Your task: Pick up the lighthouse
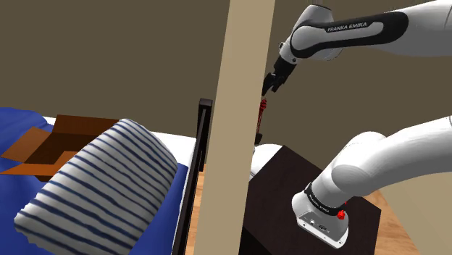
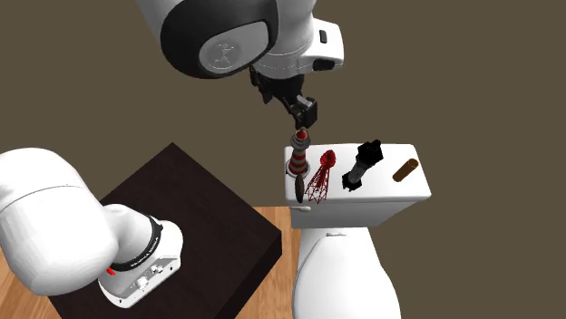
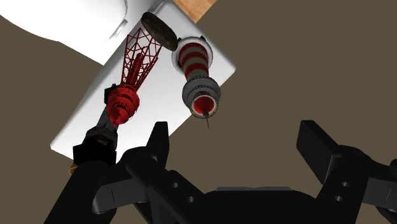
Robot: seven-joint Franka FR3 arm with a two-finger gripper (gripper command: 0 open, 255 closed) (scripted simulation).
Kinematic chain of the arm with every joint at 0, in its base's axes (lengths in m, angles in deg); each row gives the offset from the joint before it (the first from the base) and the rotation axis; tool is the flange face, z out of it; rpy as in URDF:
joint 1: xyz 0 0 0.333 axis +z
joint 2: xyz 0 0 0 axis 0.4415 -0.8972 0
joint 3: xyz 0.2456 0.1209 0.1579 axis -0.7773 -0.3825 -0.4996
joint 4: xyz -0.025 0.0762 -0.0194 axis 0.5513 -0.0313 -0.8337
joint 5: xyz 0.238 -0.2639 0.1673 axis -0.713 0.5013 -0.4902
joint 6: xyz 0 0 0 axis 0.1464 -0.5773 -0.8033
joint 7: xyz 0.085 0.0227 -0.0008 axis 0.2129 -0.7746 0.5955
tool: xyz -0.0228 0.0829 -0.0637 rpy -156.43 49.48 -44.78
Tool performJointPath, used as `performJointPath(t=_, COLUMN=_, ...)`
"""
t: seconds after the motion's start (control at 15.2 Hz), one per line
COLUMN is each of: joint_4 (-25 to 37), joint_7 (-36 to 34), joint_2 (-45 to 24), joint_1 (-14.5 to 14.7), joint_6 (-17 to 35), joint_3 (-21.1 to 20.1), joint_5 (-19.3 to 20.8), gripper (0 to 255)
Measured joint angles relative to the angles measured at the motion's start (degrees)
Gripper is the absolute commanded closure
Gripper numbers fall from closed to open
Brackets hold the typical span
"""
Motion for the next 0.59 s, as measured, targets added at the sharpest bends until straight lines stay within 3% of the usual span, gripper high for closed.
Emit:
performJointPath(t=0.33, joint_4=1.73, joint_7=6.12, joint_2=-8.93, joint_1=0.03, joint_6=9.0, joint_3=5.76, joint_5=-2.81, gripper=0)
performJointPath(t=0.59, joint_4=4.35, joint_7=12.28, joint_2=-16.6, joint_1=1.05, joint_6=14.9, joint_3=10.18, joint_5=-8.17, gripper=0)
